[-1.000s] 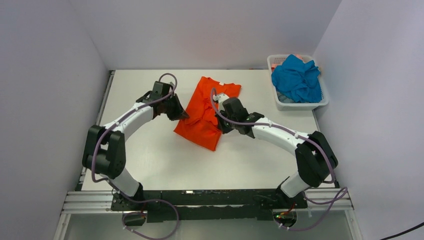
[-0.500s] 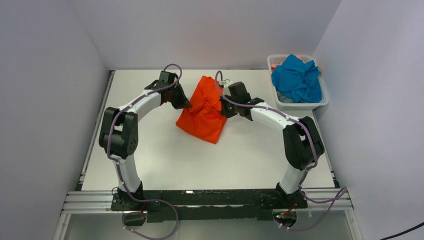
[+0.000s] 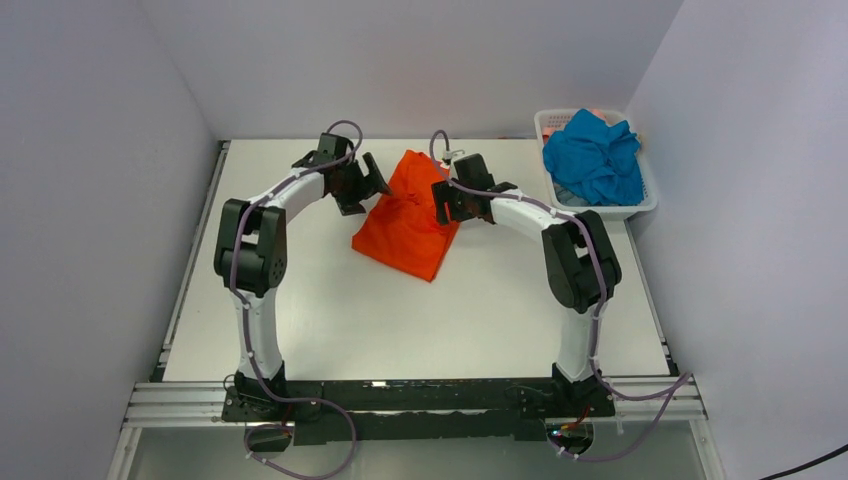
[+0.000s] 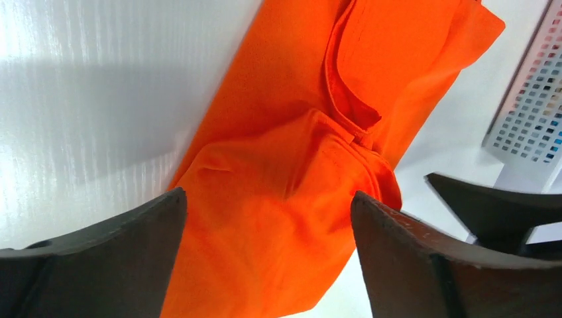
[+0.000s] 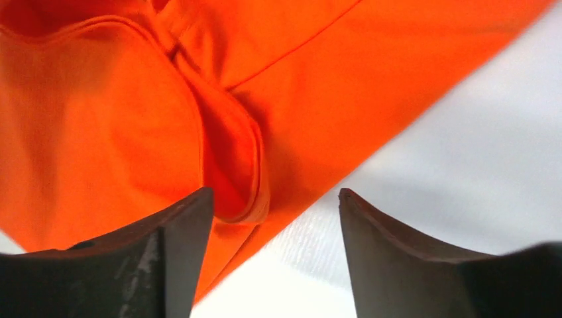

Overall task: Fold and stack the t-shirts
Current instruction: Fold the folded rectangular tshirt in 1/3 of the way, then grab one side of the 2/3 rectangular tshirt with both arms

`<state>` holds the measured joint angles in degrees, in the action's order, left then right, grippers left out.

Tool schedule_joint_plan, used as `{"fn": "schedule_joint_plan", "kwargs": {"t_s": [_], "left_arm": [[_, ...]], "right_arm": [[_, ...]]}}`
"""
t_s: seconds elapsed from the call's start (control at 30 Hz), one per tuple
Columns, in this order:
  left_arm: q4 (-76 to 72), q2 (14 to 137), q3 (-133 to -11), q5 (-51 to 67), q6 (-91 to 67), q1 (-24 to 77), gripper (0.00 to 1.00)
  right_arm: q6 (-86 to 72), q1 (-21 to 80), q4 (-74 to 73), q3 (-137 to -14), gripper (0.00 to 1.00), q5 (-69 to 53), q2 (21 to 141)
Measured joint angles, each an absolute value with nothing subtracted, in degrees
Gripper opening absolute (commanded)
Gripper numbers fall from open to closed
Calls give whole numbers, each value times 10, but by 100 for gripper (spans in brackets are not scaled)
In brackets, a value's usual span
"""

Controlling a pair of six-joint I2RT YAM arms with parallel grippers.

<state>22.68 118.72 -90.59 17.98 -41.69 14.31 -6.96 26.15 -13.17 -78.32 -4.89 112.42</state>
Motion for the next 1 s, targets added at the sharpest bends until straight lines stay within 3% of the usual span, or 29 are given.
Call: {"fn": "schedule_joint_plan", "kwargs": {"t_s": [0.07, 0.23, 0.43, 0.57, 0.77, 1.0], "left_arm": [[234, 1188, -911, 181, -411, 140, 99], [227, 1126, -862, 157, -397, 140, 99], [220, 933, -706, 122, -393, 140, 99], [212, 890, -642, 118, -386, 140, 98], [204, 961, -609, 125, -388, 140, 80], [194, 1031, -617, 144, -401, 138, 50]], "right_arm": [[-89, 259, -137, -800, 99, -11, 1125], [-135, 258, -110, -767, 100, 32, 1067], [-165, 266, -38, -628, 100, -39, 931], [-108, 326, -36, -575, 100, -58, 902], [-12, 475, -73, -582, 93, -18, 934], [19, 482, -100, -595, 73, 10, 1001]]}}
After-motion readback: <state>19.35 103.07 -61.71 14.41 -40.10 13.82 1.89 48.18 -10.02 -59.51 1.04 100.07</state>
